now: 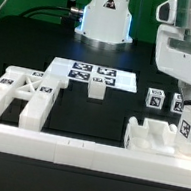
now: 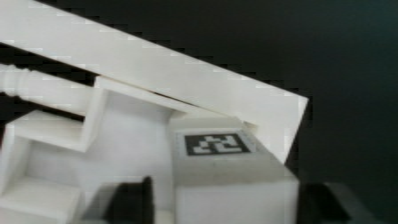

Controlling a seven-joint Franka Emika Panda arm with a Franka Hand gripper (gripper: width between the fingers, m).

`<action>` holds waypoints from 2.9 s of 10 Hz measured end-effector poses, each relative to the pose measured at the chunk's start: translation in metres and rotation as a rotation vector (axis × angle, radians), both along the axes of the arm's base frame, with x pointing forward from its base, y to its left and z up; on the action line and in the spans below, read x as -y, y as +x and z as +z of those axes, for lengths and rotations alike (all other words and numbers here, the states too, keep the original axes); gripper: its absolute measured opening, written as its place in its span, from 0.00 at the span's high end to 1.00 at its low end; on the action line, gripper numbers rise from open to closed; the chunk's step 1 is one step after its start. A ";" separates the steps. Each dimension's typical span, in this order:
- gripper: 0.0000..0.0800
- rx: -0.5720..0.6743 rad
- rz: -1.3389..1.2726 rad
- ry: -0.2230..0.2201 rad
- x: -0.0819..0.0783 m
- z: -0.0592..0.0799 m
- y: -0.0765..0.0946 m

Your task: Assemble chair

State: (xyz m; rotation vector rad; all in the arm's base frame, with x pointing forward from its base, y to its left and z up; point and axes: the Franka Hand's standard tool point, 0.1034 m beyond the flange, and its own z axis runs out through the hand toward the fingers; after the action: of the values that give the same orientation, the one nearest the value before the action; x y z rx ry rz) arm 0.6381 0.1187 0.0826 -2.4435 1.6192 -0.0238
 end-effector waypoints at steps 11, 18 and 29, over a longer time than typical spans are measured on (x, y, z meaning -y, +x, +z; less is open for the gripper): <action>0.19 0.141 0.816 -0.134 -0.001 0.002 0.004; 0.19 0.184 1.303 -0.235 -0.002 0.003 0.005; 0.64 0.159 0.766 -0.171 0.005 0.002 0.005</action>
Offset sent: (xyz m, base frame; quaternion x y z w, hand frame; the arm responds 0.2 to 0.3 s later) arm 0.0000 0.0000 0.0000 0.0000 0.0000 -0.1938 0.9810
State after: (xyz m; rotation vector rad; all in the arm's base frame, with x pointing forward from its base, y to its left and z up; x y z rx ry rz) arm 0.6429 0.1134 0.0849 -2.9322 0.5648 -0.2342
